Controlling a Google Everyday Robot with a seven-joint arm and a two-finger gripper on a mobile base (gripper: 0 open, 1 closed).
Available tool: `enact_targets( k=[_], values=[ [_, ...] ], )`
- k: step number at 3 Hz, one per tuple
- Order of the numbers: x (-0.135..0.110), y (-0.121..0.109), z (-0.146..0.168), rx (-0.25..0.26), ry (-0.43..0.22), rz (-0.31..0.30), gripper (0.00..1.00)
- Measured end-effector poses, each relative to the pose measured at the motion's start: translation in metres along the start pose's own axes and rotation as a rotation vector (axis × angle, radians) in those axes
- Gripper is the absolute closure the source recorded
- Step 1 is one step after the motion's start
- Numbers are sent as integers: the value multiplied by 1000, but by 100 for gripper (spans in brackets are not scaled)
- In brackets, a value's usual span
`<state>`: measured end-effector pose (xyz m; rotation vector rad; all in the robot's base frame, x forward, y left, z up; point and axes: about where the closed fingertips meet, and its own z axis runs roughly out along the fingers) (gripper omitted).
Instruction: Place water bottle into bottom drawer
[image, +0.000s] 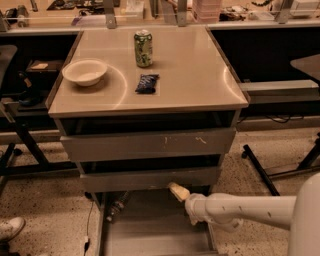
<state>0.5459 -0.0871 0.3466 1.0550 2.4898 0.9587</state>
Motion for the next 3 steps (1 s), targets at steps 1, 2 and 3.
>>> enact_targets(
  k=[1, 2, 3],
  values=[
    [-26, -46, -70, 88, -164, 160, 0],
    [-48, -63, -154, 122, -381, 324, 0],
    [-44, -74, -190, 155, -441, 353, 0]
  ],
)
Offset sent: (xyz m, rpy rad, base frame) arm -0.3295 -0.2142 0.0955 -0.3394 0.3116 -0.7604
